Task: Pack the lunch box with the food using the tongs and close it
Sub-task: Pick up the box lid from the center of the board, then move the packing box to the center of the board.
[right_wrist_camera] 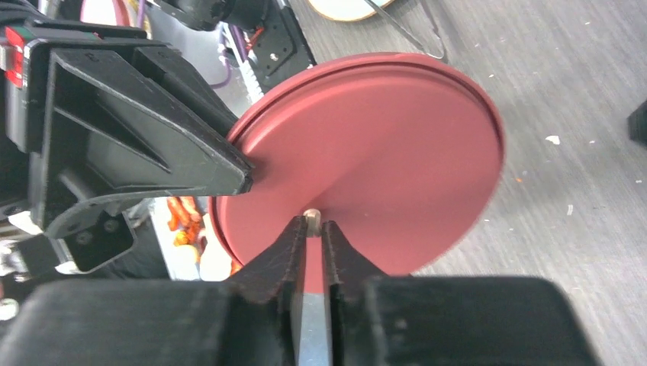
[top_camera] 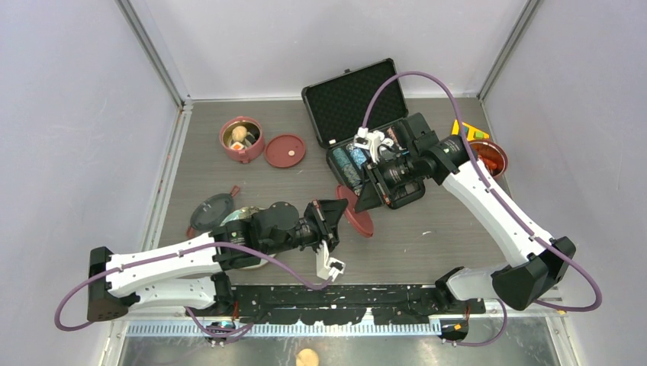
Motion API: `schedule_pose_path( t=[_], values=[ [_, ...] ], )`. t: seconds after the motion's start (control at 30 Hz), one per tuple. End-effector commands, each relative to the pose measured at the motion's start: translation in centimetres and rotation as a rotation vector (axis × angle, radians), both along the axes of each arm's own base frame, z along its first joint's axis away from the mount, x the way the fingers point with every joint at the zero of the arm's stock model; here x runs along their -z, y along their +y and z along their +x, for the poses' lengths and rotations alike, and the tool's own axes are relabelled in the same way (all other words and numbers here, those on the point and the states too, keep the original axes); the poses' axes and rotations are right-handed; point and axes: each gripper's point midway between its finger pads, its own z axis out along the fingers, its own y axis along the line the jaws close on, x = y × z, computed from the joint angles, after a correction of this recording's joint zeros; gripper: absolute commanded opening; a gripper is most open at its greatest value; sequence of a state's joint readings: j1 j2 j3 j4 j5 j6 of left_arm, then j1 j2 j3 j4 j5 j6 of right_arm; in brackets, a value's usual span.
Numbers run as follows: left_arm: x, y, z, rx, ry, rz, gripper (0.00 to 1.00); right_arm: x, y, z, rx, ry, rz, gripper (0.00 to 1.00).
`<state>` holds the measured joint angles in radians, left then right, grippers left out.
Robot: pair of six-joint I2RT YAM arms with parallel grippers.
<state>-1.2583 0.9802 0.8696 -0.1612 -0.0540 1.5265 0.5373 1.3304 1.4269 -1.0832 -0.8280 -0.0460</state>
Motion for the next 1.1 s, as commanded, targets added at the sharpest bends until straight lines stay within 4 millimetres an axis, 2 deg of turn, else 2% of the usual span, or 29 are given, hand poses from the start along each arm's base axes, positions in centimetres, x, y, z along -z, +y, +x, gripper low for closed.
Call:
schedule_pose_path(
  t=[0.0,0.1,0.2,0.3,0.4,0.5,0.6,0.67,0.73,0.87,0.97,1.07],
  values=[
    [-2.1,0.4,0.1,-0.056,0.108,-0.068,0.00,-2.2,-0.9,1.7,0.062,-0.125,0.004,0.25],
    [-1.5,1.1,0.6,-0.134,0.216,-0.054,0.00,-2.4,-3.9,4.4,0.159,-0.191,-0.064,0.44],
    [-0.8,1.7,1.0,-0.232,0.353,-0.050,0.00,-2.5,-8.8,7.9,0.278,-0.258,-0.130,0.59],
    [0.1,2.1,0.9,-0.335,0.515,-0.017,0.00,-1.8,-15.2,11.5,0.430,-0.288,-0.265,0.60],
    [0.3,2.2,1.7,-0.426,0.643,-0.033,0.00,-0.9,-23.1,14.6,0.628,-0.271,-0.385,0.60],
    [0.4,3.0,3.2,-0.538,0.799,-0.085,0.00,0.5,-29.0,16.0,0.725,-0.263,-0.506,0.59],
    [0.7,3.9,5.0,-0.651,0.970,-0.122,0.00,2.1,-33.9,17.1,0.781,-0.269,-0.624,0.56],
    [0.9,4.3,5.8,-0.703,1.070,-0.144,0.00,3.2,-36.1,17.3,0.784,-0.257,-0.683,0.54],
    [1.4,4.6,6.4,-0.745,1.146,-0.163,0.00,4.0,-37.4,17.5,0.766,-0.252,-0.716,0.51],
    [2.1,5.0,7.1,-0.795,1.234,-0.198,0.00,5.6,-38.3,18.0,0.714,-0.245,-0.750,0.43],
    [2.3,5.6,8.1,-0.839,1.314,-0.256,0.00,6.5,-38.7,19.1,0.706,-0.243,-0.750,0.37],
    [2.5,6.2,9.0,-0.875,1.392,-0.298,0.00,7.5,-38.9,19.6,0.686,-0.220,-0.751,0.35]
  ],
)
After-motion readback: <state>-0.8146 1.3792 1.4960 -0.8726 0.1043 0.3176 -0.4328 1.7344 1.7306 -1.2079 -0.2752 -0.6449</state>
